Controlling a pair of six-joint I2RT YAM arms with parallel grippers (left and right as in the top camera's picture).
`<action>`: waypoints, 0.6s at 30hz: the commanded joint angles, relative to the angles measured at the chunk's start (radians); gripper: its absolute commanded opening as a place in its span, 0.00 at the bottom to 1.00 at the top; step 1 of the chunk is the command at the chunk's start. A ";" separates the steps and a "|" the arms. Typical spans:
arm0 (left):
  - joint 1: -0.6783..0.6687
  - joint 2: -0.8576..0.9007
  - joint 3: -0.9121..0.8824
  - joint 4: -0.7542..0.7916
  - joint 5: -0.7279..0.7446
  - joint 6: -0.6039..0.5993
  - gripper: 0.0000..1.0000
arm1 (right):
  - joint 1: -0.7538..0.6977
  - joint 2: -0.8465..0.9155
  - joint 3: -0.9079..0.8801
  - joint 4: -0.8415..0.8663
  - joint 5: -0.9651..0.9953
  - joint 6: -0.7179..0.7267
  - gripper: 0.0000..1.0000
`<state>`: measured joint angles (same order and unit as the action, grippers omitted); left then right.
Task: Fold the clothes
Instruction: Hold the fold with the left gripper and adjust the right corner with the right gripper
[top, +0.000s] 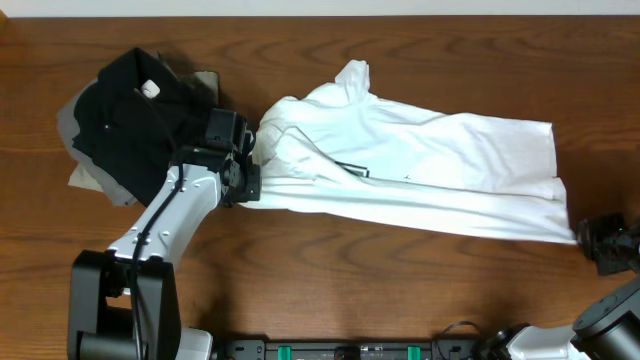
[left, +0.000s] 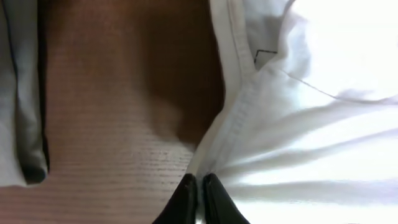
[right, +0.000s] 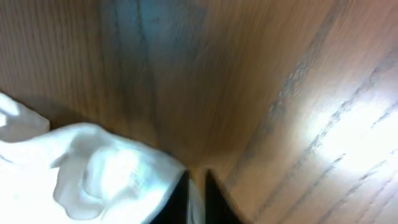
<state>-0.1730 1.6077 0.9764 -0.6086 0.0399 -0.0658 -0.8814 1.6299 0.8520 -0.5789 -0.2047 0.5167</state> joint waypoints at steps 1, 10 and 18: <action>0.004 -0.008 -0.002 -0.008 -0.030 0.010 0.38 | -0.014 0.010 0.020 0.003 0.039 -0.021 0.33; 0.004 -0.008 -0.002 0.020 -0.029 0.012 0.68 | -0.011 0.010 0.022 0.106 -0.284 -0.177 0.17; 0.003 -0.008 -0.002 0.088 0.031 0.012 0.19 | 0.156 0.011 0.021 0.064 -0.190 -0.148 0.20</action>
<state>-0.1719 1.6081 0.9764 -0.5278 0.0479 -0.0540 -0.7902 1.6299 0.8581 -0.5060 -0.4358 0.3634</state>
